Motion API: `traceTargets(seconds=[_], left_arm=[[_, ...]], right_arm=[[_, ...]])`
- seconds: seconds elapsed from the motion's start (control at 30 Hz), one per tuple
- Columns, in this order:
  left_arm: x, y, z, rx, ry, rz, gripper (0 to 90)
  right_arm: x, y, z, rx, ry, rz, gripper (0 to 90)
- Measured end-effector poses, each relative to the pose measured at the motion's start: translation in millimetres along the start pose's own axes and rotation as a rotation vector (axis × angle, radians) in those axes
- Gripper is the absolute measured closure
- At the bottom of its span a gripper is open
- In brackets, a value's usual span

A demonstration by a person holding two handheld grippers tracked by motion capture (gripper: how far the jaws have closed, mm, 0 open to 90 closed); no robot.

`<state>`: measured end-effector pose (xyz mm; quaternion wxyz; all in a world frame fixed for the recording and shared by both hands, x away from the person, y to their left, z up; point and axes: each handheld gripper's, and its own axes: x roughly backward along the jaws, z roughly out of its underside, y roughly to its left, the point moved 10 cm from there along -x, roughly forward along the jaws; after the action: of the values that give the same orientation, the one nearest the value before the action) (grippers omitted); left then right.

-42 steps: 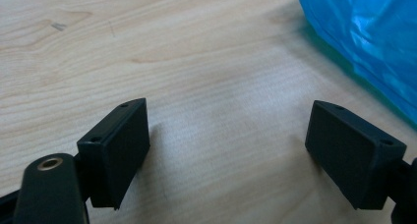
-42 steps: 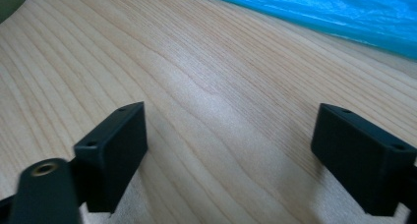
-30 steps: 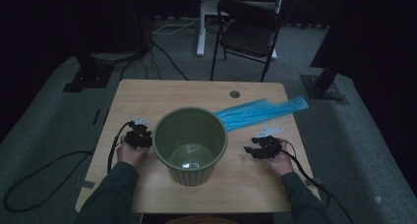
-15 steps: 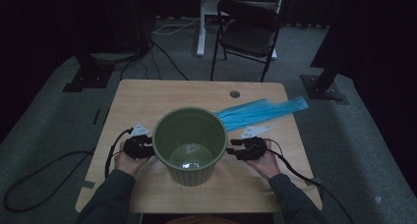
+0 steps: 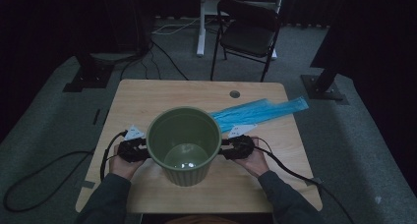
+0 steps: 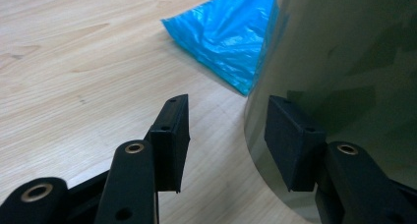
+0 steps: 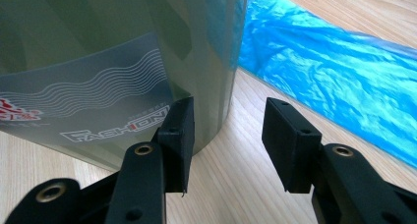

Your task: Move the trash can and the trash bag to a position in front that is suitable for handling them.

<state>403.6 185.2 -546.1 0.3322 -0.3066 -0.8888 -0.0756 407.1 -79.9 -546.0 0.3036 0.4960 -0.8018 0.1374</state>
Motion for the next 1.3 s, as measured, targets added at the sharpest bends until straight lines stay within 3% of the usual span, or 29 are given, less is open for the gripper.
traceTargets(seconds=[0.07,0.1,0.13,0.23,0.27,0.3,0.33,0.37,0.4,0.43,0.5,0.53,0.57,0.77,0.9,1.07,1.13,1.2,1.23,1.3], left_arm=[[1.0,2.5,0.2,0.002,-0.003,-0.010,52.5],[3.2,8.4,-0.4,0.030,-0.021,-0.017,52.3],[3.2,8.4,-0.4,0.030,-0.021,-0.017,51.7],[4.4,13.2,-0.9,0.042,-0.033,-0.025,51.6],[4.4,13.2,-0.9,0.042,-0.033,-0.025,51.6],[4.0,16.6,0.5,0.051,-0.029,-0.030,51.4],[4.0,16.6,0.5,0.051,-0.029,-0.030,51.2],[3.6,18.7,1.0,0.053,-0.029,-0.037,51.1],[3.6,18.7,1.0,0.053,-0.029,-0.037,51.0],[3.1,20.1,1.3,0.056,-0.027,-0.042,50.9],[1.7,21.5,2.4,0.056,-0.020,-0.046,50.8],[1.7,21.5,2.4,0.056,-0.020,-0.046,50.8],[1.2,21.8,3.0,0.053,-0.014,-0.047,50.8],[-1.1,21.8,3.5,0.046,-0.007,-0.047,50.7],[-1.2,22.1,3.5,0.047,-0.008,-0.046,50.7],[-1.5,22.7,4.3,0.049,-0.004,-0.048,50.7],[-1.6,22.2,4.3,0.046,-0.003,-0.050,50.8],[-2.0,21.5,4.0,0.044,-0.004,-0.048,50.8],[-2.2,21.6,4.2,0.044,-0.003,-0.049,50.7],[-2.1,22.0,4.3,0.046,-0.003,-0.049,50.8]], right_arm=[[-2.0,1.1,-1.7,0.003,0.001,-0.003,55.1],[-7.3,2.5,-5.8,0.011,-0.001,-0.012,53.9],[-7.3,2.5,-5.8,0.011,-0.001,-0.012,53.9],[-14.5,-6.8,-9.0,0.019,0.019,0.021,52.7],[-17.0,-14.3,-9.9,0.015,0.024,0.038,52.7],[-21.0,-31.8,-9.4,-0.015,0.038,0.074,52.3],[-21.0,-31.8,-9.4,-0.015,0.038,0.074,52.3],[-25.8,-55.7,-6.3,-0.046,0.063,0.133,51.9],[-25.8,-55.7,-6.3,-0.046,0.063,0.133,51.9],[-29.9,-74.5,-3.5,-0.074,0.081,0.182,51.6],[-33.9,-88.6,-0.9,-0.098,0.091,0.217,51.4],[-33.9,-88.6,-0.9,-0.098,0.091,0.217,51.4],[-39.5,-104.8,3.9,-0.147,0.103,0.248,51.2],[-49.0,-129.0,13.0,-0.220,0.123,0.299,50.7],[-56.6,-136.4,21.3,-0.215,0.175,0.330,49.3],[-56.4,-136.7,20.5,-0.218,0.183,0.337,57.8],[-54.3,-135.7,21.3,-0.211,0.190,0.331,69.4],[-53.7,-135.0,21.8,-0.209,0.192,0.329,73.8],[-50.8,-133.4,23.8,-0.182,0.210,0.322,84.8],[-46.2,-133.9,27.3,-0.167,0.226,0.324,89.5]])
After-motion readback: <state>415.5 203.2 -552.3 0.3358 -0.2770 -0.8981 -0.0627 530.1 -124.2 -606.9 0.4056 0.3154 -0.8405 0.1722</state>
